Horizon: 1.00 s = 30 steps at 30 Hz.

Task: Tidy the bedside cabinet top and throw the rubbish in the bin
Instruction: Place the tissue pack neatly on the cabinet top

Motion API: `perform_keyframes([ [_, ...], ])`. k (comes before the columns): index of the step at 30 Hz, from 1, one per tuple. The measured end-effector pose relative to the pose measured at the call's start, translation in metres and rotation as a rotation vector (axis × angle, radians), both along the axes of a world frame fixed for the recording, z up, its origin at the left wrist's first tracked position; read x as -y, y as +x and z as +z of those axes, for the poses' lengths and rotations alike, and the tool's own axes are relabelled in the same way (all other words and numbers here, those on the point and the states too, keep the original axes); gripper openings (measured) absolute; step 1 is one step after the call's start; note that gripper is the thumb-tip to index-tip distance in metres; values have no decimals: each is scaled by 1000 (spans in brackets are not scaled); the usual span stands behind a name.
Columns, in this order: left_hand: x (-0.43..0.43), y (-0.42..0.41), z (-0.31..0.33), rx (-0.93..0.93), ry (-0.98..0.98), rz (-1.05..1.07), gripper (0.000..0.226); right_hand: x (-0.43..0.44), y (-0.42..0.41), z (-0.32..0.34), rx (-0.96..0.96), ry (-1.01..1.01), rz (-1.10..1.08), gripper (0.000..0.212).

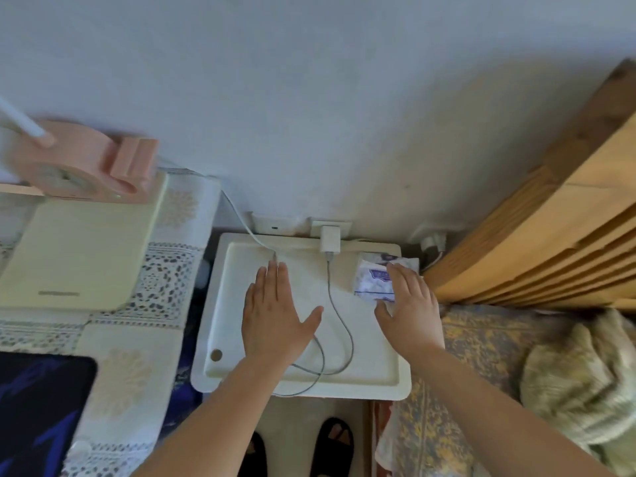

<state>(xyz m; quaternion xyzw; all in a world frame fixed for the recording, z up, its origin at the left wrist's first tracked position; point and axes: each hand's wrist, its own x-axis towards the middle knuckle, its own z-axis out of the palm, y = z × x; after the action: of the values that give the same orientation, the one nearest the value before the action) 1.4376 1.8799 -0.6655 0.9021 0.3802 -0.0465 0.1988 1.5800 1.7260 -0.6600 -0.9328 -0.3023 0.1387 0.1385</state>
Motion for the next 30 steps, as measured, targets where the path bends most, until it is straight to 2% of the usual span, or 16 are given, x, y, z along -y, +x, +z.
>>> perform_keyframes([
  [4, 8, 11, -15, -39, -14, -35, 96, 7, 15, -14, -4, -43, 19, 73],
  [11, -1, 13, -32, -83, 36, -159, 94, -5, 35, -35, 114, -139, 154, 93],
  [14, -6, 9, -42, -78, 66, -233, 94, -10, 44, -44, 200, -231, 203, 94],
  [17, -2, 13, -46, -45, 100, -333, 87, -16, 51, -51, 202, -325, 228, 94],
  [22, 9, 30, -45, -9, 98, -350, 82, -21, 59, -55, 237, -421, 271, 92],
  [26, 10, 37, -47, -4, 110, -355, 82, -20, 62, -59, 286, -387, 298, 91],
  [30, 5, 37, -49, -11, 108, -321, 83, -18, 63, -57, 316, -216, 246, 94],
])
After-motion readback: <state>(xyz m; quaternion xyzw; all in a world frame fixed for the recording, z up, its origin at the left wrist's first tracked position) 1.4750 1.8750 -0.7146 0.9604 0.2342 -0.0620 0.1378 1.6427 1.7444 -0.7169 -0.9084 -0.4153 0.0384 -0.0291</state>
